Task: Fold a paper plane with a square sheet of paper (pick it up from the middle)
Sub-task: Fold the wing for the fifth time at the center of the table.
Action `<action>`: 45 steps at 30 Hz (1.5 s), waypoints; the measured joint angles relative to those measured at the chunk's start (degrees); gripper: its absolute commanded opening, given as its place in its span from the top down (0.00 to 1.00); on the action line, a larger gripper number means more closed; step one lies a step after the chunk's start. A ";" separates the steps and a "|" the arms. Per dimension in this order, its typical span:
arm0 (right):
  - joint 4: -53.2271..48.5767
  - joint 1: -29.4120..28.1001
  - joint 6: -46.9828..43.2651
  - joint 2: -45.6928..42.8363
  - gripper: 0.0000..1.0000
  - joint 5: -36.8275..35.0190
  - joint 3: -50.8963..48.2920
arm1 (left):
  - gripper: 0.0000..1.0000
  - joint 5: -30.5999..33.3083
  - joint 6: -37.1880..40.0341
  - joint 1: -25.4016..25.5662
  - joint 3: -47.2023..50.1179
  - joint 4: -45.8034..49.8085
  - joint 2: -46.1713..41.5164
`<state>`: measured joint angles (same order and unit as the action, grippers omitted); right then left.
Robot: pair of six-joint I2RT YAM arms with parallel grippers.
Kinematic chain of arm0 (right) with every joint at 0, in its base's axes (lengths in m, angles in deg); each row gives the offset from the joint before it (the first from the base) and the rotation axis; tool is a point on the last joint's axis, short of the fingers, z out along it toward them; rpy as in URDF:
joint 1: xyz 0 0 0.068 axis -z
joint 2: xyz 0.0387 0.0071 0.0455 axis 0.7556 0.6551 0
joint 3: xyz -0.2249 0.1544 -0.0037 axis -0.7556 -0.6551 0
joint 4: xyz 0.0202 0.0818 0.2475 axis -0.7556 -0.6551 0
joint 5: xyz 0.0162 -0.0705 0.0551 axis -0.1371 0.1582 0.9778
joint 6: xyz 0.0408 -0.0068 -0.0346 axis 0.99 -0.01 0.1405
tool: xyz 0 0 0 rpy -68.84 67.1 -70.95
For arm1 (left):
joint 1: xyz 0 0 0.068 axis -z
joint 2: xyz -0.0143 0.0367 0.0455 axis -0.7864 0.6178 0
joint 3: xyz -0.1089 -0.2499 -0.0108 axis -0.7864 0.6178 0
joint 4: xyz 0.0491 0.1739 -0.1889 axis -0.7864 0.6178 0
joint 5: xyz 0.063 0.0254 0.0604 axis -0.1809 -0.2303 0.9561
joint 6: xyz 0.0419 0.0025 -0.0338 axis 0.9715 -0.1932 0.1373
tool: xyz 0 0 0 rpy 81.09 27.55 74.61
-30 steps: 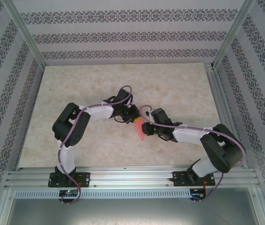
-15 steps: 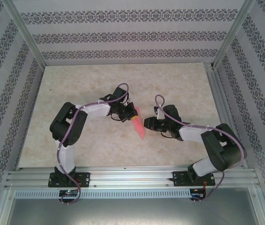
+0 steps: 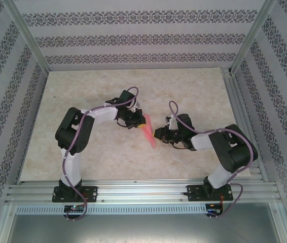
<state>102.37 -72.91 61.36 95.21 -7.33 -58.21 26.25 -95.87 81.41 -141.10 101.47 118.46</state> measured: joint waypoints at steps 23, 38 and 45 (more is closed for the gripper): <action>-2.38 0.33 1.16 2.69 0.86 3.69 1.25 | 0.98 1.14 8.52 -0.09 -6.10 7.96 5.51; -17.73 -1.31 -5.62 -1.92 0.84 2.38 7.15 | 0.97 1.36 9.64 -0.20 -7.28 9.29 6.27; -24.72 -3.34 -9.05 -2.01 0.73 0.48 9.42 | 0.96 1.01 9.64 -0.20 -7.39 9.29 6.29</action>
<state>77.65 -76.26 52.31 93.20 -6.84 -48.79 27.26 -86.23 81.21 -148.49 110.76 124.75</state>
